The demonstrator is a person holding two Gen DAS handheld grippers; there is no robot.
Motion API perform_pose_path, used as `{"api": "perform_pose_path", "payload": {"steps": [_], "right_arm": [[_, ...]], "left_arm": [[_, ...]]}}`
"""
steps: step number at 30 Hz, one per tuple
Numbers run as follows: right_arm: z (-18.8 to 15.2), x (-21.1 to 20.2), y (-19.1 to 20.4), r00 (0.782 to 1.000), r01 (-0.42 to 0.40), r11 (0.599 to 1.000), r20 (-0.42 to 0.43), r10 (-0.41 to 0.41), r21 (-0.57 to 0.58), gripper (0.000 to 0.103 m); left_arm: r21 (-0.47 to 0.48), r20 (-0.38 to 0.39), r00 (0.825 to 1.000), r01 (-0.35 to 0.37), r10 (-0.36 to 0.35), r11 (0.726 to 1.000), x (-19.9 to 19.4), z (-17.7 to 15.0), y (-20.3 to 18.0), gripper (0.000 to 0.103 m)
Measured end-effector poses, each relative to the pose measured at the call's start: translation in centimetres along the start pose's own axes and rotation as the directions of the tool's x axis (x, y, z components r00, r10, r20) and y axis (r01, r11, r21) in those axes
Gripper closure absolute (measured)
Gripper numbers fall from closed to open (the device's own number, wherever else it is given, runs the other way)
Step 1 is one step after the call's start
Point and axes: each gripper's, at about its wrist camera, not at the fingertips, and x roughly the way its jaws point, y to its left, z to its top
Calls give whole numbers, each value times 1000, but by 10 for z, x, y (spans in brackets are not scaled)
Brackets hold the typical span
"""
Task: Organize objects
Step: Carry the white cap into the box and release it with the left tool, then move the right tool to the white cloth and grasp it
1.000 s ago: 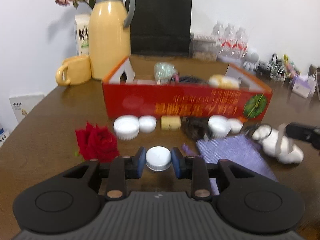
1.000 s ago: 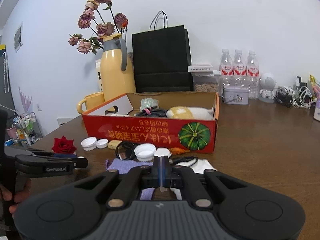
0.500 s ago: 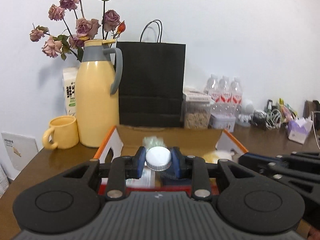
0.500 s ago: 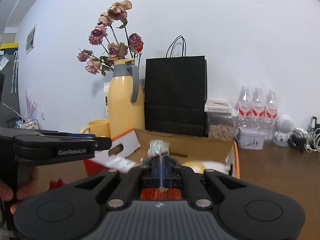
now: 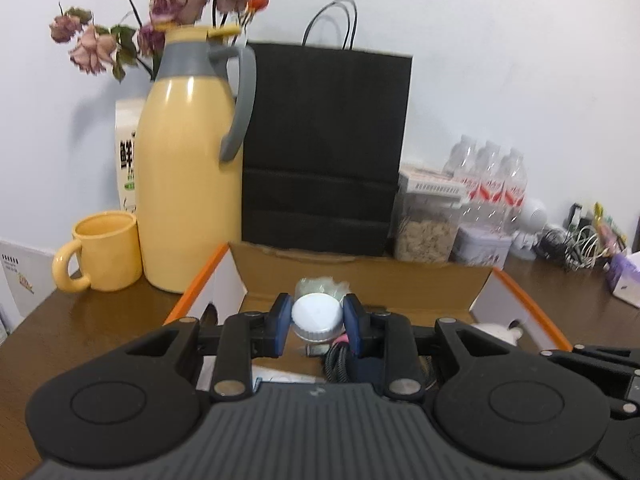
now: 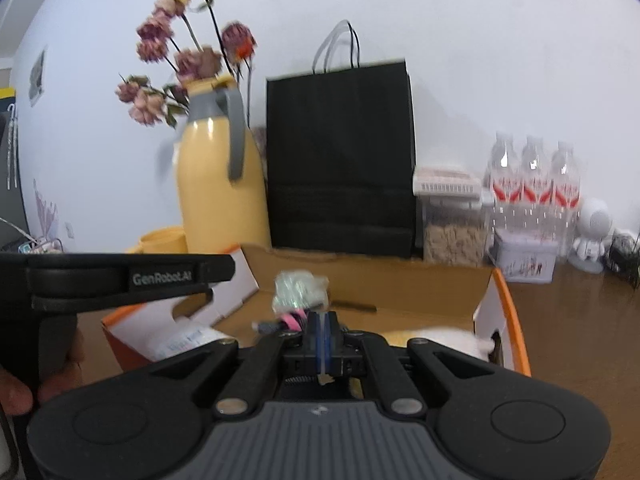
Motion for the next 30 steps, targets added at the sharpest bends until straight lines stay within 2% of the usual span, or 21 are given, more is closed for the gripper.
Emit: {"api": "perform_pose_path", "payload": {"steps": [4, 5, 6, 7, 8, 9, 10, 11, 12, 14, 22, 30], "right_arm": [[-7, 4, -2, 1000, 5, 1000, -27, -5, -3, 102], [-8, 4, -3, 1000, 6, 1000, -30, -6, -3, 101], [-8, 4, -3, 999, 9, 1000, -33, -9, -1, 100], [-9, 3, -4, 999, 13, 1000, -36, -13, 2, 96], [-9, 2, -5, 999, 18, 1000, -38, -18, 3, 93], [-10, 1, -5, 999, 25, 1000, -40, -24, 4, 87], [-10, -1, -6, 999, 31, 1000, -43, -30, 6, 80], [-10, -1, -7, 998, 38, 999, -45, -37, 10, 58], [-10, -2, -8, 998, 48, 999, -45, -47, 13, 29], [-10, -4, -8, 997, 66, 998, -34, -65, 13, 0], [-9, -10, -5, 997, 69, 998, -28, -69, 4, 0], [0, -38, -7, 996, 80, 997, 24, -80, -2, 0]], "left_arm": [[8, -27, 1000, -3, 3, 1000, 4, -6, 0, 73], [12, -30, 1000, -7, 7, 1000, 4, -6, 0, 64], [15, -31, 999, -10, 11, 1000, 3, -6, -1, 41], [15, -27, 999, -23, 24, 1000, 2, -6, -1, 26], [17, -19, 999, -42, 42, 999, 1, -7, -2, 5], [21, -4, 998, -67, 67, 998, -1, -7, -3, 0], [24, 13, 996, -89, 88, 996, -3, -7, -4, 0], [23, 16, 995, -95, 95, 995, -2, -6, -4, 0], [16, 13, 995, -94, 94, 995, -2, -6, -3, 0], [-2, 11, 996, -91, 91, 996, -2, -5, 0, 0], [-2, 18, 995, -101, 101, 995, -7, -4, -1, 0], [-16, 126, 991, -42, 43, 999, -52, 12, -4, 0]]}}
